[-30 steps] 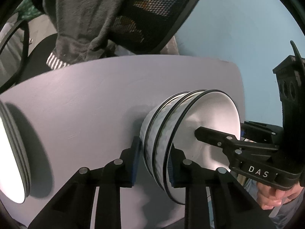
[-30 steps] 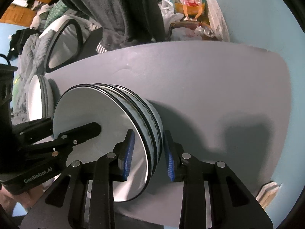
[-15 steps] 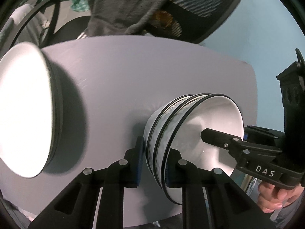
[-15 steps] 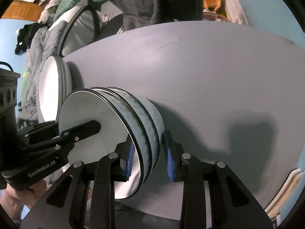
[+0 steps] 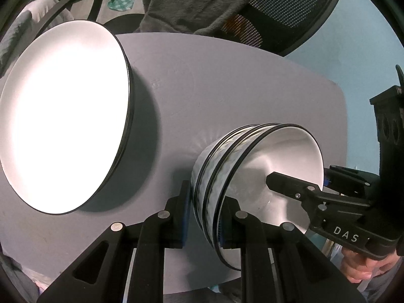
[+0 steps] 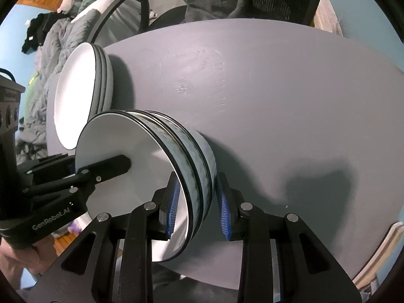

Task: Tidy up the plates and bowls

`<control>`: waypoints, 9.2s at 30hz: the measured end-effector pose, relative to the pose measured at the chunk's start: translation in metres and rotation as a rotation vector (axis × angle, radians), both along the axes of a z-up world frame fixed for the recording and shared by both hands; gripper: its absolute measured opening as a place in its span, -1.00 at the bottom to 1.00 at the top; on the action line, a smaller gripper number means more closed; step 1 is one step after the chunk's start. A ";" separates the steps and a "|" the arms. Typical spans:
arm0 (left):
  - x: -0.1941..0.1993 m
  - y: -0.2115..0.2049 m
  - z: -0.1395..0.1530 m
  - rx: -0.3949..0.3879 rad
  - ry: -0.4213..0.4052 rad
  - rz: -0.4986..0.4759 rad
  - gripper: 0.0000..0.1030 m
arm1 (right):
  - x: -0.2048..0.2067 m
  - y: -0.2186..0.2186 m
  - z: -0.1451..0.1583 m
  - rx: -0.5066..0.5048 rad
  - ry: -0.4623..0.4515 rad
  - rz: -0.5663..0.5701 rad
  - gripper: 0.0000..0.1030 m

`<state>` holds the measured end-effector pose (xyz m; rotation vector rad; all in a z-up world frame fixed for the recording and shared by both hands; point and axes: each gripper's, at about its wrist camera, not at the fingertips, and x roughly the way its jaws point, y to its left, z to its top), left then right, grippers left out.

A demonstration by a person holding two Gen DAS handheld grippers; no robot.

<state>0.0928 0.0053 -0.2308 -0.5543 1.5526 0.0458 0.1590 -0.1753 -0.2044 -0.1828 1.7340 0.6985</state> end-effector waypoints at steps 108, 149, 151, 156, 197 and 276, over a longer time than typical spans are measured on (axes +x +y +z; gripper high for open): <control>-0.042 0.060 0.017 0.006 -0.027 0.079 -0.31 | -0.007 0.057 0.005 -0.036 -0.018 0.027 -0.71; -0.040 0.031 -0.018 -0.021 0.044 0.105 -0.66 | -0.015 0.059 -0.016 -0.028 0.072 0.138 -0.63; -0.044 0.029 -0.018 -0.019 0.044 0.103 -0.66 | -0.016 0.057 -0.016 -0.027 0.075 0.127 -0.62; -0.042 0.032 -0.021 -0.029 0.054 0.118 -0.65 | -0.012 0.060 -0.015 -0.045 0.065 0.114 -0.63; -0.016 0.137 0.041 0.100 -0.023 0.189 -0.67 | 0.010 0.174 0.034 0.034 -0.054 0.142 -0.65; -0.151 0.093 0.290 0.378 -0.599 0.127 0.63 | -0.072 0.095 0.272 0.119 -0.678 -0.160 0.36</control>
